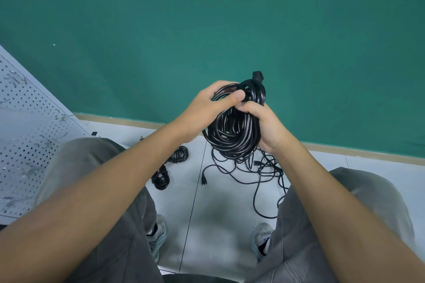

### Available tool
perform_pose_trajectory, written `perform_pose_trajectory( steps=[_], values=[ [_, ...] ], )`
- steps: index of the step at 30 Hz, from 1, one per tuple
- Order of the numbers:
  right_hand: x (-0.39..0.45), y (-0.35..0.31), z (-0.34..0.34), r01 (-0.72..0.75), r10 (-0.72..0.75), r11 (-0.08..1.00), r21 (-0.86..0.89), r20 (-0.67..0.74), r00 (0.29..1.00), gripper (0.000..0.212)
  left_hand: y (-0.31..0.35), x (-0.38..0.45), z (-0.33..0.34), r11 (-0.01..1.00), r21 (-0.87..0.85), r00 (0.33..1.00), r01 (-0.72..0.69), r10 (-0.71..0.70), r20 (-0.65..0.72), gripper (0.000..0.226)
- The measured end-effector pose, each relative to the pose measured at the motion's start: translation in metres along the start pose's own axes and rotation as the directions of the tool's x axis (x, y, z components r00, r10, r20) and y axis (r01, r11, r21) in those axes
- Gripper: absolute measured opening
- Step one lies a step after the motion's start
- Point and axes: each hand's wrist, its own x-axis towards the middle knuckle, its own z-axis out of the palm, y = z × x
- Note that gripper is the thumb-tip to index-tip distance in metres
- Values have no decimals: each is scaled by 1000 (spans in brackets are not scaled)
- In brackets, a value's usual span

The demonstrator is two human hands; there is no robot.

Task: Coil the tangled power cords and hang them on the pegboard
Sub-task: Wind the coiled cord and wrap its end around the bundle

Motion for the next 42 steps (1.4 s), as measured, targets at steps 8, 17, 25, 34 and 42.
perform_pose_trajectory(
  steps=[8,17,25,34,42],
  values=[
    [-8,1,8,-23,27,984,177,-24,999,34,-7,-1,12,988,-138,996,74,-78,-30,68],
    [-8,3,18,-54,60,965,258,-17,998,57,0,-8,8,931,-289,973,223,-231,7,78],
    [1,7,10,-5,7,992,123,-19,1000,63,-9,-15,7,814,-506,955,285,-287,78,98],
    [1,3,-2,94,-84,941,-324,45,995,40,-24,-23,3,781,-503,927,370,-272,258,43],
    [4,2,-2,48,19,898,-438,147,989,61,-32,-24,-11,837,-370,908,403,-314,277,33]
  ],
)
